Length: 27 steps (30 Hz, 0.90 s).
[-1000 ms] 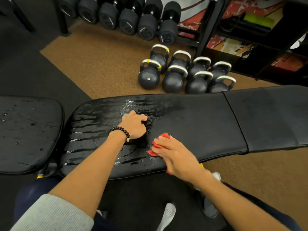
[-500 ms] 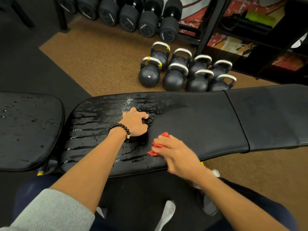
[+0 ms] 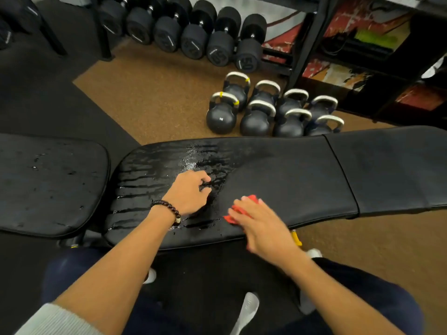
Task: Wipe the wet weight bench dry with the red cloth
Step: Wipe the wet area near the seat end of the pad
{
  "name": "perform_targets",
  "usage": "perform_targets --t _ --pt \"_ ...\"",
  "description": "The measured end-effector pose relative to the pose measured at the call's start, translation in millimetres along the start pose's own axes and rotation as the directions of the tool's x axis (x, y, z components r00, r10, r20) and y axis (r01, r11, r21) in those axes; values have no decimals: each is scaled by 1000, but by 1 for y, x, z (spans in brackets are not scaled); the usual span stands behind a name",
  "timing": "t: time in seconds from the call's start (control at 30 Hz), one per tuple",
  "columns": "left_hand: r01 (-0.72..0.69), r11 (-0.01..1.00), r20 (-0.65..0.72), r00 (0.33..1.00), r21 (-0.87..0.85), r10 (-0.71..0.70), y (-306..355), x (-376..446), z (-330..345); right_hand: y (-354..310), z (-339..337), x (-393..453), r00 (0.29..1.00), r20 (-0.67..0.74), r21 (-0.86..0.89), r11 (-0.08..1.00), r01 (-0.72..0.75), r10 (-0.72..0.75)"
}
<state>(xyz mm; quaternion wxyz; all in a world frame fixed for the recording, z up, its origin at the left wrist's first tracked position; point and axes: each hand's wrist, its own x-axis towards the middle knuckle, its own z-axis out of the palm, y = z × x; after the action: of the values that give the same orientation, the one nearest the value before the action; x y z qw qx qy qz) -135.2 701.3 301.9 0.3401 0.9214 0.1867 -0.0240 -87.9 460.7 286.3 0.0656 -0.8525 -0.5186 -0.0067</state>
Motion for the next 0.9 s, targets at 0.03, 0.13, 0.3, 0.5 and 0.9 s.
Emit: perform_targets --t 0.03,0.13,0.3,0.5,0.9 --pt "1 1000 6 1000 18 -1 -7 -9 0 22 -9 -6 1000 -25 -29 999 -14 14" --pt "35 993 64 997 110 -42 -25 -33 -1 79 -33 -6 935 -105 -56 937 -346 339" --pt "58 978 311 943 202 -120 -38 -57 3 -5 -6 32 868 -213 -161 860 -484 448" --pt "34 959 267 957 283 -113 -44 -73 10 -49 34 2 995 -93 -14 999 -41 39" --pt "44 959 254 960 280 -118 -33 -69 7 -51 19 32 953 -195 -4 972 -237 232"
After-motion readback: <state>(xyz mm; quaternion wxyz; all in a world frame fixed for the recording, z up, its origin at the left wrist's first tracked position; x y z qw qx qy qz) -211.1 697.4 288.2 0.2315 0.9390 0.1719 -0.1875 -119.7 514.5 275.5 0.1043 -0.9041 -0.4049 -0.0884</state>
